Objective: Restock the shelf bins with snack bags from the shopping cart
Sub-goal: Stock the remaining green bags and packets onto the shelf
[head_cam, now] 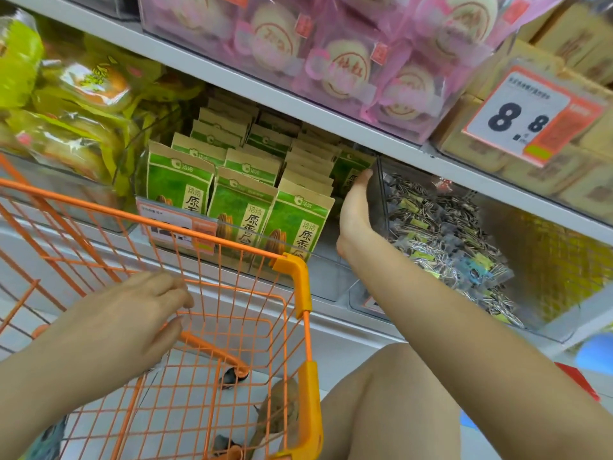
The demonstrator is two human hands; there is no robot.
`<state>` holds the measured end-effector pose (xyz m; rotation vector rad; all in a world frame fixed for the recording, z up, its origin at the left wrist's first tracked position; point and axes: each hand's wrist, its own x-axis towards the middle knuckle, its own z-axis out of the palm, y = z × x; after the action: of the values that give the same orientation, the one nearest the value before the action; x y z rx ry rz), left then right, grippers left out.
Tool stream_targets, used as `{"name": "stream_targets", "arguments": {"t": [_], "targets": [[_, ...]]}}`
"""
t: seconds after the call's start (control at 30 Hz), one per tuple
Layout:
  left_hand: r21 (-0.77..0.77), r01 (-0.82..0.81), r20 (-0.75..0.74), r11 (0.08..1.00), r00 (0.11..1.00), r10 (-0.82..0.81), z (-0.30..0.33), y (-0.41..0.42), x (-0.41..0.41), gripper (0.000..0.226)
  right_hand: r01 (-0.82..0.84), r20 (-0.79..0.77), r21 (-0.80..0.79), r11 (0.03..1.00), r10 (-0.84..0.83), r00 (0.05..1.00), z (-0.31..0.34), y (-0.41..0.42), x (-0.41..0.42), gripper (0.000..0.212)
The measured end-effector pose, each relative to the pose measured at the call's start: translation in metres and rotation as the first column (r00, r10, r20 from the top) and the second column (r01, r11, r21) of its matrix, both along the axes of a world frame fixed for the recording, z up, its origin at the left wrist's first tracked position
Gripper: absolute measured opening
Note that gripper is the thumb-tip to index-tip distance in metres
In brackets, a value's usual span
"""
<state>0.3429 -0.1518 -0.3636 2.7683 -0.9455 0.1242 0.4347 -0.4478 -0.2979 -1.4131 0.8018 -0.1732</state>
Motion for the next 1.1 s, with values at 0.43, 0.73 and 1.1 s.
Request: {"name": "stream_targets", "arguments": {"t": [0.43, 0.73, 1.1], "targets": [[-0.046, 0.015, 0.084, 0.999, 0.996, -0.011, -0.016, 0.001, 0.006, 0.033, 0.03, 0.232, -0.022, 0.999, -0.024, 0.972, -0.01, -0.009, 0.053, 0.088], [0.001, 0.02, -0.009, 1.0, 1.0, -0.02, -0.016, -0.001, 0.005, 0.033, -0.12, -0.033, -0.718, 0.685, 0.138, 0.99, -0.028, -0.025, 0.043, 0.061], [0.018, 0.013, -0.025, 1.0, 1.0, -0.013, -0.017, -0.001, 0.008, 0.034, -0.011, 0.08, -0.628, 0.778, 0.079, 0.994, -0.024, -0.023, 0.052, 0.05]]}}
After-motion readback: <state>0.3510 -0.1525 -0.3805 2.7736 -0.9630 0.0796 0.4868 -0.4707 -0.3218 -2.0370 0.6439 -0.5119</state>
